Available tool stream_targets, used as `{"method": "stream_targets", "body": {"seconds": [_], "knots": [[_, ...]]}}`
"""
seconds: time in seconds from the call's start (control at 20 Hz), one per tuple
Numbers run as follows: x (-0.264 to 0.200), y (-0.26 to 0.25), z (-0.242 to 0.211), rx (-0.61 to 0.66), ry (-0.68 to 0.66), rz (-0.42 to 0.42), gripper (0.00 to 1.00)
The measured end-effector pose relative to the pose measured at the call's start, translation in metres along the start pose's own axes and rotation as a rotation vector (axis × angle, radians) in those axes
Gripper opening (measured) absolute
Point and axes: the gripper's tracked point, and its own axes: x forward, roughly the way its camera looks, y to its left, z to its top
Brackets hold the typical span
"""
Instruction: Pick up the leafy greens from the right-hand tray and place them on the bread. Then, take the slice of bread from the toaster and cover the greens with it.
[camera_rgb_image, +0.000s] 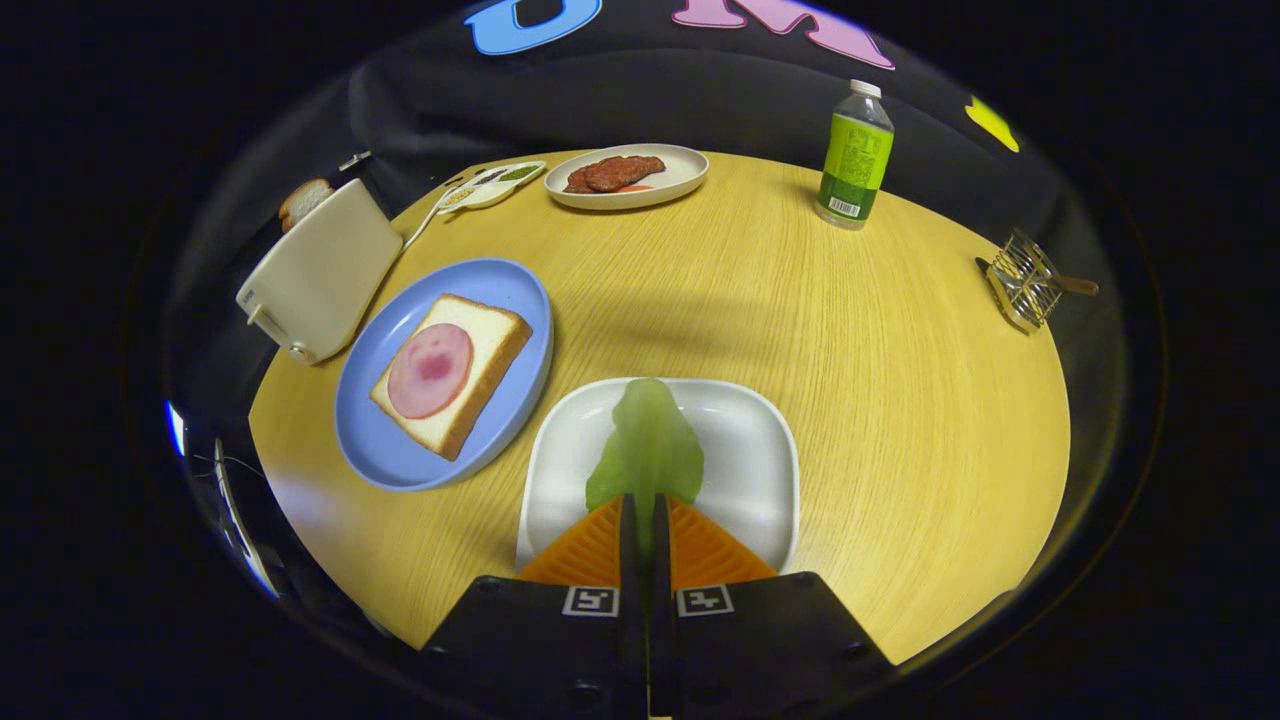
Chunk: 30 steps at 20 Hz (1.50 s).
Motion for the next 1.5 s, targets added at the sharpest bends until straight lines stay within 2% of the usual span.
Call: {"method": "stream_targets", "body": {"seconds": [0.35,0.5,0.7,1.05,1.3,1.5], "knots": [[-0.05,0.006,0.04,-0.005,-0.081,-0.056,0.06],[-0.071,0.025,0.063,-0.012,-0.126,-0.03,0.06],[-0.08,0.067,0.086,-0.022,-0.16,0.053,0.06],[-0.038,0.123,0.108,-0.098,-0.144,0.098,0.06],[-0.002,0.152,0.11,-0.053,-0.098,0.124,0.08],[0.02,0.156,0.106,-0.065,-0.063,0.102,0.1]]}}
